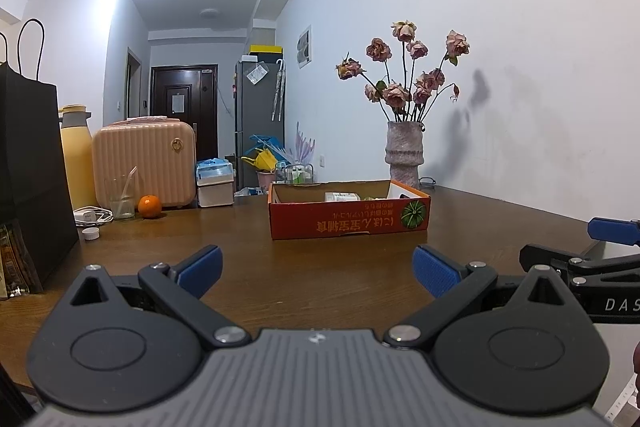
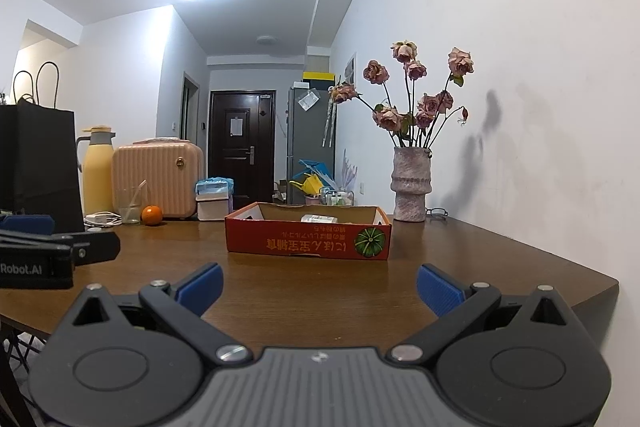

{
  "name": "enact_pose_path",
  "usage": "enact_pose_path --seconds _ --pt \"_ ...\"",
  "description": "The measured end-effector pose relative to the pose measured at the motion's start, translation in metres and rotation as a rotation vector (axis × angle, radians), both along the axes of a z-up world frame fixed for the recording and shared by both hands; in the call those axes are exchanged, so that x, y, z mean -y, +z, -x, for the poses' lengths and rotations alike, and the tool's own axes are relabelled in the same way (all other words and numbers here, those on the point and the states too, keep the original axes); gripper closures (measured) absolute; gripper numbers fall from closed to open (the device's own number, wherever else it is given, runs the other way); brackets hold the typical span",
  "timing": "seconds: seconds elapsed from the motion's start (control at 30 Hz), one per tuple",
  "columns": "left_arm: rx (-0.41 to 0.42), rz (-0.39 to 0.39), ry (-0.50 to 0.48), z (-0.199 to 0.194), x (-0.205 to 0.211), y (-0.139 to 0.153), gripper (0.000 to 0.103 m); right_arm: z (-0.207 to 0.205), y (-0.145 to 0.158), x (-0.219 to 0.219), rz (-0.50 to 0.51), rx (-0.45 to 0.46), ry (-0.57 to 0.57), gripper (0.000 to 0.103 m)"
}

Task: Organize rigid objects

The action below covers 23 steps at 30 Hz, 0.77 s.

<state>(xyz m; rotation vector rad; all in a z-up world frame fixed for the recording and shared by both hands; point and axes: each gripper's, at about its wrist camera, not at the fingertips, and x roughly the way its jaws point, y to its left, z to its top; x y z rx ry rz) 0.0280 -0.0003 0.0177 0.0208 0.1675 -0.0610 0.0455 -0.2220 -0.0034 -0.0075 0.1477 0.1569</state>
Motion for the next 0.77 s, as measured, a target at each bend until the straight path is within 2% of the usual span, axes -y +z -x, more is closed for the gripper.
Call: enact_pose_path --seconds 0.5,0.63,0.77 --pt "0.021 -0.014 -0.007 0.0021 0.0028 -0.0037 0.000 -0.0003 -0.0012 0.0006 -0.001 -0.002 0.000 0.000" --pt "0.038 -0.048 0.000 0.0034 0.0066 -0.0058 0.000 -0.0006 -0.0031 -0.0001 -0.003 -0.003 -0.003 0.000" --pt "0.014 -0.056 -0.020 0.0016 0.0088 -0.0079 0.000 -0.0011 -0.0040 0.0002 -0.001 -0.006 -0.001 0.000"
